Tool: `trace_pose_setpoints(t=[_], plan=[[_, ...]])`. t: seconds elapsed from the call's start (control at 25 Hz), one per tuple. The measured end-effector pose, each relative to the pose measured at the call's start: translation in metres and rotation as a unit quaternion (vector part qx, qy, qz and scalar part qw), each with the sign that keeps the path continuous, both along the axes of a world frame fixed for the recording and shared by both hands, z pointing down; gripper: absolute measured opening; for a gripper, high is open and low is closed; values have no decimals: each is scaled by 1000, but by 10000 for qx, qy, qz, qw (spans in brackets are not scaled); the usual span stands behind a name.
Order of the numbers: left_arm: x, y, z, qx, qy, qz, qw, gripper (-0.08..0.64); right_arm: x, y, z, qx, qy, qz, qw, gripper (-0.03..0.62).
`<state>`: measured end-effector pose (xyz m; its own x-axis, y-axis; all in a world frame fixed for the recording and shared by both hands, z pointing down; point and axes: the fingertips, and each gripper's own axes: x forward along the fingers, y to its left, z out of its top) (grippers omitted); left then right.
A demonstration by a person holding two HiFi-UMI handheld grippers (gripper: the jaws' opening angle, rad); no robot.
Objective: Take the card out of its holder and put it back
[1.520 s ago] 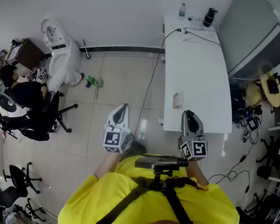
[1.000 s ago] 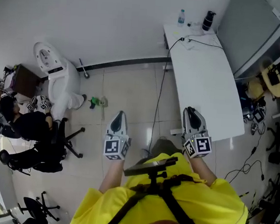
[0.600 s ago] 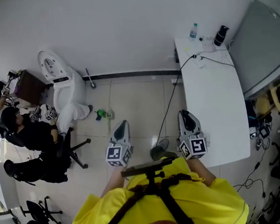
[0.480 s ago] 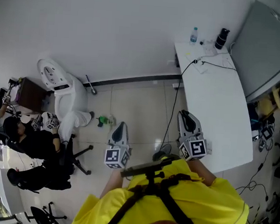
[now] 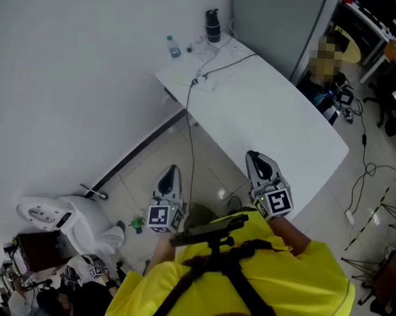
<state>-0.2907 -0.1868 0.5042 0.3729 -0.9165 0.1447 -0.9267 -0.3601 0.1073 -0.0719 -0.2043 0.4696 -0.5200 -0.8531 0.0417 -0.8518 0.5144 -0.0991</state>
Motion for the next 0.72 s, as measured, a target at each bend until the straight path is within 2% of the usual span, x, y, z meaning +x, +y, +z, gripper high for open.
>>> trace_pose_setpoints(t=[0.12, 0.2, 0.28, 0.36, 0.4, 0.48, 0.56, 0.64, 0.72], plan=[[40, -43, -3, 25, -20, 1012, 9949, 2, 41, 1, 2, -30, -25, 1034, 9946, 5], [72, -60, -8, 32, -80, 1774, 9841, 2, 67, 19, 1, -7, -65, 1841, 9829, 6], [101, -68, -15, -18, -192, 2482, 9685, 2, 91, 45, 1, -84, -174, 2679, 9633, 6], [123, -71, -22, 24, -319, 3015, 9529, 2, 106, 72, 1, -158, -222, 3338, 9422, 11], [132, -73, -24, 58, -355, 3232, 9457, 2, 111, 84, 2, -189, -227, 3577, 9334, 50], [150, -76, -24, 132, -342, 3596, 9324, 2, 119, 105, 5, -238, -252, 3996, 9161, 55], [174, -76, -17, 157, -319, 3935, 9186, 2, 127, 128, 8, -256, -279, 4461, 8942, 55], [199, -69, -5, 26, -323, 4308, 9019, 2, 131, 151, 16, -320, -290, 4864, 8727, 55], [220, -50, 2, -143, -258, 4688, 8828, 2, 133, 180, 29, -465, -327, 5128, 8566, 55]])
